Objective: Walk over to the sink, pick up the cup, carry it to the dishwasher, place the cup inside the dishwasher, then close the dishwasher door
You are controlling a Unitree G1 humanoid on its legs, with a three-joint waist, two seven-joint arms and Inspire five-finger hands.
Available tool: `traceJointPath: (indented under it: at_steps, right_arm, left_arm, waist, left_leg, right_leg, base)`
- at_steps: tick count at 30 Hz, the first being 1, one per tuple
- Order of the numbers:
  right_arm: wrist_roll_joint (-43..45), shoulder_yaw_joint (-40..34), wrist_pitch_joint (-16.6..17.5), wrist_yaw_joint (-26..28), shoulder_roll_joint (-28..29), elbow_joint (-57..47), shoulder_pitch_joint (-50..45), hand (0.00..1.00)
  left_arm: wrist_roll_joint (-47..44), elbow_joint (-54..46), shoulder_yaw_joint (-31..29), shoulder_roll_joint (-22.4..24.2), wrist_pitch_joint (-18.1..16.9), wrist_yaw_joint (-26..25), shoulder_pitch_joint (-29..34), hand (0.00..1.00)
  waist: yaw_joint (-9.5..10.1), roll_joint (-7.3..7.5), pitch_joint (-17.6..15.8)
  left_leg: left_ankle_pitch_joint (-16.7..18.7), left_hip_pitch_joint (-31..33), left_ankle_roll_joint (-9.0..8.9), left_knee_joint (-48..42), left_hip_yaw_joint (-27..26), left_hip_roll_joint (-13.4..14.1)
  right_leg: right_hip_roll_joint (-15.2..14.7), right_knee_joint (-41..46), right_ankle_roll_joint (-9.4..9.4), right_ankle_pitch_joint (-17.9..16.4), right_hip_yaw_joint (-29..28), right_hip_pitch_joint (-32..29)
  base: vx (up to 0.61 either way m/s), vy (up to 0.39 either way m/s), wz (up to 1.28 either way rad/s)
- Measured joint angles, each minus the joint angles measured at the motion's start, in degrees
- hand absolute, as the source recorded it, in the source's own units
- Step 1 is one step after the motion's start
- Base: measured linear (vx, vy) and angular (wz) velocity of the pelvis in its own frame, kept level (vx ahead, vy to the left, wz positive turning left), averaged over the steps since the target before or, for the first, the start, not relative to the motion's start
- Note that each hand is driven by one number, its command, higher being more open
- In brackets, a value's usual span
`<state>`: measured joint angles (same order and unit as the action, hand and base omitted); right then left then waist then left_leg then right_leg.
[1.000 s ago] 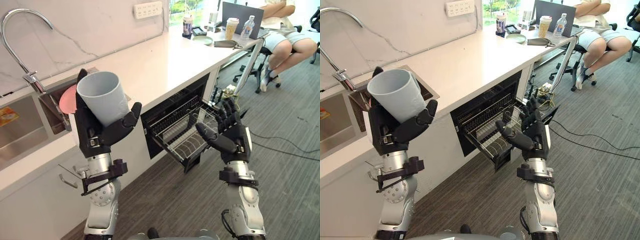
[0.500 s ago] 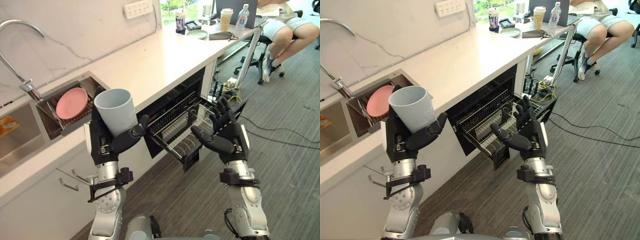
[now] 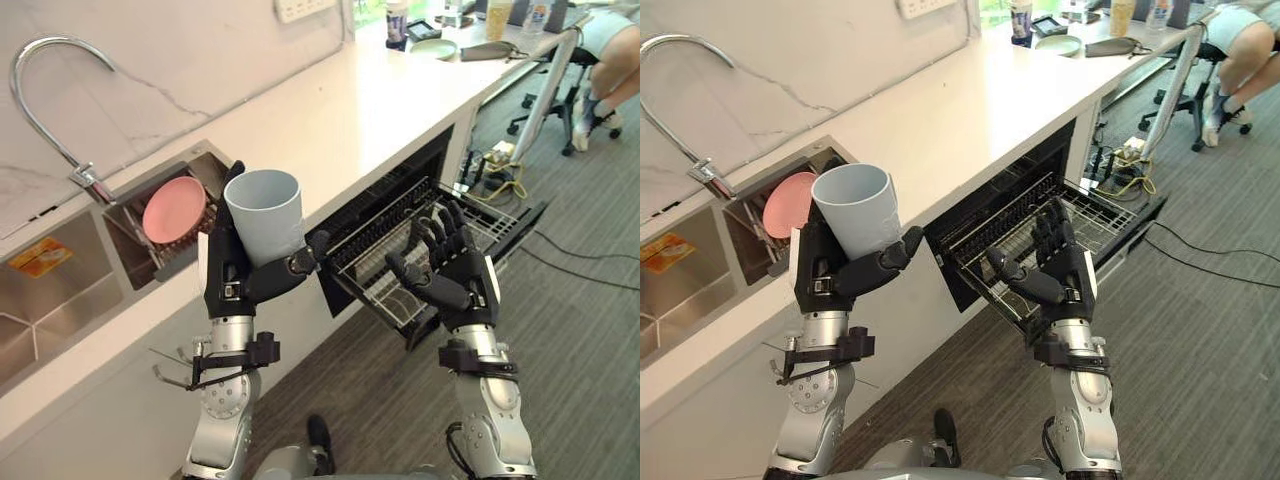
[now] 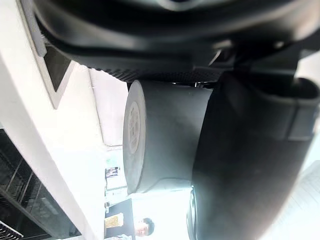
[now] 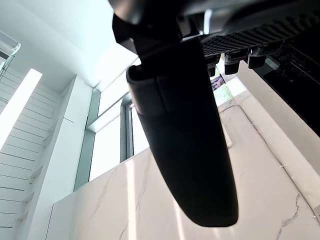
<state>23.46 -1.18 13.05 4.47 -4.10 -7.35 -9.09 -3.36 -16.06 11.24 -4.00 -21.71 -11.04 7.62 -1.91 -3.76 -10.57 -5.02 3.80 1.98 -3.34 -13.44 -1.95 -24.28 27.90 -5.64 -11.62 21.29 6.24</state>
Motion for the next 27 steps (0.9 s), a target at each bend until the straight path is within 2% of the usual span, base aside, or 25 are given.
traceJointPath:
  at_steps: [1, 2, 3, 4, 5, 6, 7, 8, 9, 10, 11, 12, 13, 14, 18, 20, 23, 27]
  right_arm:
    - [-0.06, 0.2, 0.0, -0.26, 0.3, 0.02, -0.04, 1.0]
    - [-0.08, 0.37, 0.0, -0.25, 0.52, 0.03, -0.04, 1.0]
    - [-0.08, 0.55, 0.0, -0.14, 0.79, 0.16, 0.01, 1.0]
    - [-0.08, 0.74, 0.01, 0.29, 1.24, 0.54, 0.01, 1.0]
    - [-0.08, 1.05, 0.02, 0.56, 1.3, 0.87, 0.13, 1.0]
    - [-0.15, 1.69, 0.02, 1.1, 1.31, 1.51, 0.38, 1.0]
    - [-0.33, 1.69, 0.02, 1.5, 1.38, 1.99, 0.37, 1.0]
    - [-0.57, 1.59, 0.02, 1.5, 1.35, 2.06, 0.34, 1.0]
    - [-0.6, 1.52, 0.08, 1.51, 1.26, 2.03, 0.37, 1.0]
    - [-0.6, 1.56, 0.42, 1.33, 1.16, 2.0, 0.36, 1.0]
    - [-0.61, 1.7, 0.56, 1.12, 1.33, 1.94, 0.38, 1.0]
    - [-0.6, 1.77, 0.67, 0.83, 1.57, 1.83, 0.38, 1.0]
    - [-0.59, 1.59, 0.82, 0.32, 1.25, 1.69, 0.44, 1.0]
    - [-0.6, 1.41, 0.9, -0.84, 0.54, 1.4, 0.56, 1.0]
    - [-0.5, 0.25, 1.0, -2.64, 0.65, -0.63, 0.43, 1.0]
    - [-0.44, -0.94, 1.76, -2.73, 0.71, -2.67, 0.43, 1.0]
    - [0.88, -3.05, 3.06, -2.29, 0.65, -5.03, 0.37, 1.0]
    - [9.72, -5.33, 3.24, 4.16, 0.12, -6.53, 0.44, 1.0]
  left_arm:
    - [0.01, -0.1, 0.26, -0.3, 0.02, 0.3, -0.04, 0.0]
    - [0.0, -0.09, 0.2, -0.54, 0.07, 0.27, -0.04, 0.0]
    - [0.01, -0.11, -0.1, -1.08, 0.1, 0.0, -0.04, 0.0]
    - [-0.01, -0.09, -0.23, -1.36, 0.1, -0.89, 0.0, 0.0]
    - [0.0, -0.08, -0.45, -1.64, 0.09, -1.56, 0.0, 0.0]
    - [0.01, -0.03, -1.09, -1.72, 0.09, -2.69, -0.09, 0.0]
    - [0.01, 0.06, -1.86, -1.74, 0.07, -3.9, -0.46, 0.0]
    - [0.0, 0.08, -2.12, -1.81, 0.07, -4.35, -0.59, 0.0]
    - [-0.03, 0.1, -2.55, -2.08, -0.03, -5.16, -0.64, 0.0]
    - [-0.23, 0.25, -3.43, -2.43, -0.39, -5.28, -0.63, 0.0]
    - [-0.58, 0.23, -4.04, -2.76, -0.99, -5.27, -0.64, 0.0]
    - [-0.8, 0.22, -4.41, -3.08, -1.44, -5.27, -0.75, 0.0]
    - [-1.26, 0.32, -4.41, -2.54, -1.69, -5.26, -0.7, 0.0]
    - [-1.2, 0.24, -3.74, -0.61, -2.05, -5.13, -0.69, 0.0]
    - [-0.93, -0.02, 0.32, 0.05, -2.09, -3.02, -2.09, 0.0]
    - [0.16, -0.01, 0.63, 0.0, -1.9, -2.34, -3.08, 0.0]
    - [0.16, 0.06, 0.4, -0.71, -1.82, -2.38, -4.71, 0.0]
    - [2.61, 1.78, 0.33, -1.53, -0.73, -3.88, -6.86, 0.0]
  waist:
    - [0.07, 0.3, 0.13]
    - [0.17, 0.59, 0.34]
    - [0.27, 0.88, 0.81]
    - [0.07, 1.23, 0.97]
    - [0.04, 1.36, 1.02]
    - [-0.1, 1.33, 1.01]
    - [-0.33, 1.33, 1.01]
    - [-0.38, 1.34, 1.02]
    - [-0.37, 1.45, 1.08]
    - [-0.31, 2.16, 1.48]
    - [-0.01, 3.22, 2.07]
    - [0.14, 4.21, 2.43]
    - [0.59, 4.23, 2.79]
    - [1.17, 2.79, 3.46]
    - [0.51, 2.25, 3.72]
    - [-0.54, 2.23, 3.73]
    - [-0.86, 2.19, 3.76]
    - [-0.87, 2.18, 3.77]
  left_leg:
    - [0.49, -0.75, 0.44, 0.35, 0.31, -0.06]
    - [0.61, -1.13, 0.61, 0.74, 0.31, -0.16]
    - [0.74, -2.2, 0.91, 1.9, 0.3, -0.34]
    - [0.97, -3.03, 1.62, 2.67, 0.43, 0.11]
    - [1.11, -3.09, 1.96, 2.57, 0.48, 0.61]
    - [1.67, -3.23, 1.84, 2.45, 0.91, 1.69]
    - [2.02, -3.33, 1.45, 2.27, 1.57, 2.67]
    - [2.23, -3.44, 1.15, 2.04, 1.95, 3.09]
    - [2.57, -3.52, 0.61, 1.38, 2.45, 3.56]
    - [2.77, -3.46, -0.95, 0.21, 3.39, 3.73]
    - [2.94, -3.43, -1.68, 0.1, 3.85, 3.32]
    - [3.07, -3.47, -2.22, 0.22, 4.12, 2.68]
    - [3.09, -3.72, -3.07, 0.56, 4.31, 2.83]
    - [2.46, -3.71, -4.27, 1.62, 4.32, 4.27]
    - [1.2, -7.03, -6.36, 5.44, 2.92, 7.7]
    - [1.21, -7.84, -6.43, 6.05, 2.04, 7.86]
    - [1.2, -9.39, -6.42, 7.2, 0.31, 7.61]
    - [1.08, -10.77, -6.23, 8.24, -0.72, 7.14]
  right_leg:
    - [-1.06, 6.61, 3.38, 2.37, -2.33, -3.55]
    - [-1.49, 9.03, 4.47, 3.83, -3.17, -4.94]
    - [-2.32, 12.58, 4.65, 6.99, -4.09, -7.01]
    - [-2.49, 13.79, 4.25, 6.94, -4.47, -7.99]
    - [-1.89, 12.56, 3.53, 4.54, -4.67, -8.18]
    - [-0.08, 9.63, 2.38, 0.97, -4.9, -8.87]
    - [1.72, 6.09, 1.03, -0.31, -5.76, -9.32]
    - [2.47, 3.99, 0.8, -0.36, -6.23, -9.36]
    - [3.36, 0.75, 0.75, -0.32, -7.0, -9.27]
    - [4.6, -5.4, -0.23, 1.51, -7.38, -8.91]
    - [5.0, -8.97, -0.39, 5.77, -7.49, -8.97]
    - [4.95, -10.3, -1.51, 7.87, -7.23, -9.17]
    - [5.06, -11.67, -3.67, 6.71, -6.76, -7.84]
    - [7.21, -14.71, -4.01, 6.85, -6.0, -6.81]
    - [11.16, -18.08, -2.45, 7.86, -6.45, -4.6]
    - [11.75, -18.83, -2.26, 8.13, -7.15, -4.27]
    - [11.82, -19.38, -2.39, 8.59, -8.91, -4.15]
    - [11.72, -20.59, -2.62, 9.33, -9.83, -3.36]
  base:
    - [0.11, 0.112, 0.26]
    - [0.15, 0.078, 0.05]
    - [0.19, 0.043, -0.03]
    - [0.23, 0.028, -0.04]
    - [0.18, 0.002, -0.03]
    - [0.19, -0.032, 0.08]
    - [0.14, -0.046, 0.16]
    - [0.14, -0.062, 0.27]
    - [0.13, -0.143, 0.35]
    - [0.12, -0.177, 0.37]
    - [0.12, -0.212, 0.35]
    - [0.1, -0.238, 0.2]
    - [0.11, -0.286, 0.08]
    - [0.12, -0.29, 0.0]
    - [0.09, -0.145, -0.22]
    - [0.04, -0.035, -0.29]
    - [0.01, 0.026, -0.3]
    - [-0.01, 0.037, -0.12]
